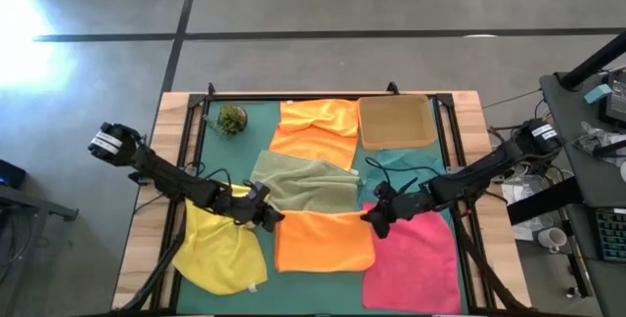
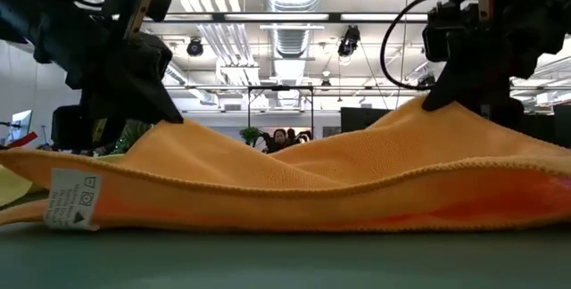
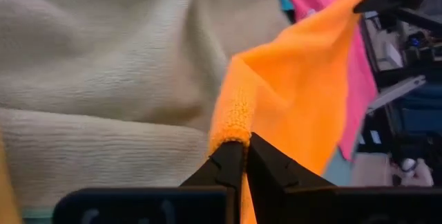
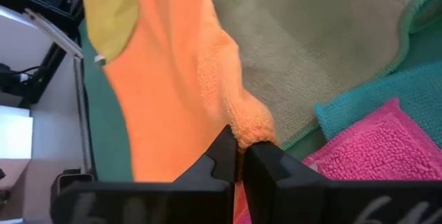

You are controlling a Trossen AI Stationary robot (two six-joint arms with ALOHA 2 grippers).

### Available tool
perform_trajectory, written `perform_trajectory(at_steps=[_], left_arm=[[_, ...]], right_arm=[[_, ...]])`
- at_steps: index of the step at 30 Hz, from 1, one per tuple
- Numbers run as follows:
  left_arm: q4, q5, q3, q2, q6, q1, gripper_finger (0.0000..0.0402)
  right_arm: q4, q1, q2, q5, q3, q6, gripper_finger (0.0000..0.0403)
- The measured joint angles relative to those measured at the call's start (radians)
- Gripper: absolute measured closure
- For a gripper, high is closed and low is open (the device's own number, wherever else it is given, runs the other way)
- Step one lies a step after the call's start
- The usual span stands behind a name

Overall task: Fold microfiber towels
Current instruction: Fold the bottom orange towel

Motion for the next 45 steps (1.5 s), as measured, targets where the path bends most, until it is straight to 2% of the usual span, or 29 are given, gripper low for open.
perform_trajectory(at_steps=[5, 9, 16, 26, 31, 35, 40, 45], left_arm=[[-0.002, 0.073, 0.034, -0.042, 0.122, -0.002, 0.0401], [-0.052, 0.079, 0.054, -0.093, 0.182, -0.006, 0.0401], [-0.194, 0.069, 0.055, -0.197, 0.223, -0.006, 0.0401], [-0.207, 0.009, 0.055, -0.319, 0.312, -0.006, 0.0402], [-0.225, -0.017, 0.055, -0.306, 0.313, -0.005, 0.0402], [-0.252, -0.063, 0.054, -0.252, 0.306, 0.004, 0.0402], [-0.241, -0.070, 0.054, -0.180, 0.303, 0.028, 0.0402], [-0.243, -0.080, 0.054, -0.129, 0.303, 0.044, 0.0402]], right_arm=[[-0.004, 0.000, -0.070, 0.004, 0.000, -0.059, 0.0394], [-0.041, 0.000, -0.140, 0.047, 0.000, -0.112, 0.0394], [-0.149, 0.003, -0.252, 0.081, 0.000, -0.198, 0.0394], [-0.142, 0.007, -0.350, 0.104, 0.000, -0.337, 0.0394], [-0.145, 0.006, -0.332, 0.116, 0.000, -0.338, 0.0394], [-0.185, -0.009, -0.273, 0.179, 0.000, -0.327, 0.0394], [-0.177, -0.031, -0.205, 0.266, 0.000, -0.320, 0.0394], [-0.171, -0.056, -0.154, 0.270, 0.000, -0.318, 0.0394]])
